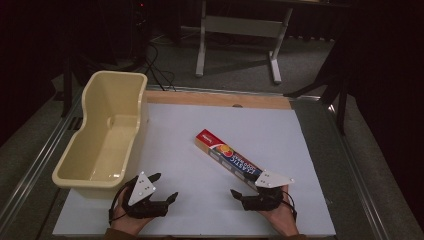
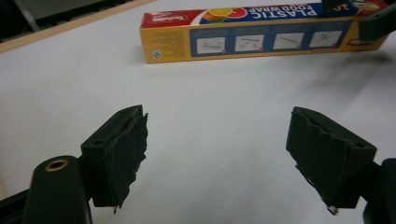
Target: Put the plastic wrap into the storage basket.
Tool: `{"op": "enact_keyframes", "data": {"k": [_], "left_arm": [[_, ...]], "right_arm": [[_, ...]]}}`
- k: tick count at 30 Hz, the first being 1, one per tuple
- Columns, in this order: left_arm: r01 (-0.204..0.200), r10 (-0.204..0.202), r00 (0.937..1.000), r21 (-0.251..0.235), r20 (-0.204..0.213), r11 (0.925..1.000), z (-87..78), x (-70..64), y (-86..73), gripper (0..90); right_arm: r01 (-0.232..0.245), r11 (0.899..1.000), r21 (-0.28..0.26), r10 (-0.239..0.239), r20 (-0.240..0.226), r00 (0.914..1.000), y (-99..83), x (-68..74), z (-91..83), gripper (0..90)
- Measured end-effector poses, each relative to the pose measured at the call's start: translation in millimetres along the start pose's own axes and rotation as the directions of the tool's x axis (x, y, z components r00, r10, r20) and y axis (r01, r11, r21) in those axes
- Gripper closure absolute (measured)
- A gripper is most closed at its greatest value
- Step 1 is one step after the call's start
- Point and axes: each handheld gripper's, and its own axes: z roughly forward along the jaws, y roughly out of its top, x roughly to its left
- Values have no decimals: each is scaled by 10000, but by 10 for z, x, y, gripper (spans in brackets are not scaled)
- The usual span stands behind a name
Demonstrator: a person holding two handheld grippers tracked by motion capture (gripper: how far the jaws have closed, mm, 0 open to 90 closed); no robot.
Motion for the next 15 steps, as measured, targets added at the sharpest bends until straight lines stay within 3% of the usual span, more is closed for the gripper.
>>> {"op": "enact_keyframes", "data": {"k": [15], "left_arm": [[110, -111, 9996, -35, -273, 9999, -20, 13, -10, 182]], "right_arm": [[161, 9999, 8, -161, -14, 9999, 45, 43, 44, 278]]}}
